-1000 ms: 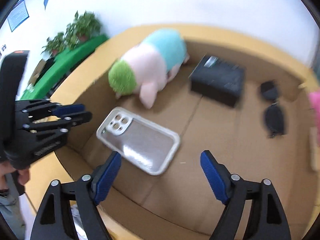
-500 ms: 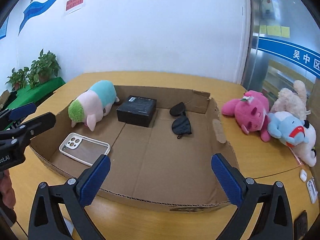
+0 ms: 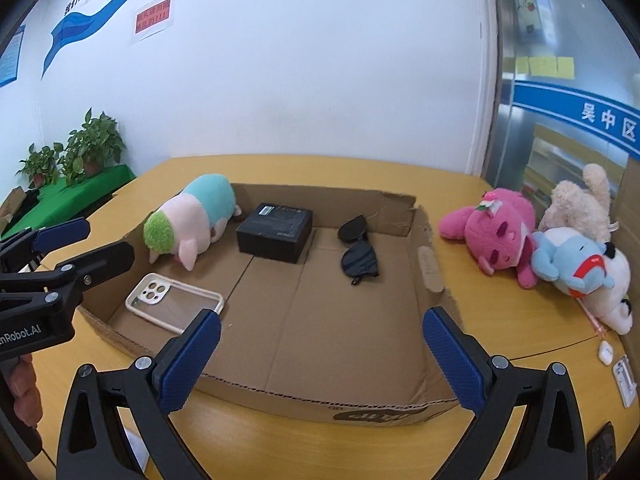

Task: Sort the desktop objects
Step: 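Lower the phone case into the box and open the left gripper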

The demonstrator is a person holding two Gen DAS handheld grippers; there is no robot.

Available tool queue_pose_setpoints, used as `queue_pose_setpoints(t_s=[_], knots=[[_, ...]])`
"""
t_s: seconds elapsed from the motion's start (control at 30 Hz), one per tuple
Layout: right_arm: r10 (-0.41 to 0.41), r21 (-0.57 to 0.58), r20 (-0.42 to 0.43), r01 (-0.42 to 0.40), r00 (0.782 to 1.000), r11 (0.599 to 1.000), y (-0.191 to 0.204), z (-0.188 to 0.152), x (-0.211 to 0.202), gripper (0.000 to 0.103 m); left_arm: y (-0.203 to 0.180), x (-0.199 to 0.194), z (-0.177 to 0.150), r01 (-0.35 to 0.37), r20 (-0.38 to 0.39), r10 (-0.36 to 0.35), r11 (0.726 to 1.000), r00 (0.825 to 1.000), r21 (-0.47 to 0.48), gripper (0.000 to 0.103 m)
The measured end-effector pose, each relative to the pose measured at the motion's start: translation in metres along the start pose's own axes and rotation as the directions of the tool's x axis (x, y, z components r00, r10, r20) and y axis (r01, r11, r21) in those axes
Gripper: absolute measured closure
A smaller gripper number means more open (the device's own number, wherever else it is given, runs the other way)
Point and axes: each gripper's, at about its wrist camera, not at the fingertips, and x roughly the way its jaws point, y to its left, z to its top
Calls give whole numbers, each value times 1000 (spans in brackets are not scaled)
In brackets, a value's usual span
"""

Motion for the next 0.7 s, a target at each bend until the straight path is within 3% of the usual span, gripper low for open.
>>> queue_pose_setpoints(t_s=[0.7], knots=[[12,-11,-19,-12,1000,1000,6,-1,5,1,12,3,-4,16,-12,-16,1000,1000,-17,20]])
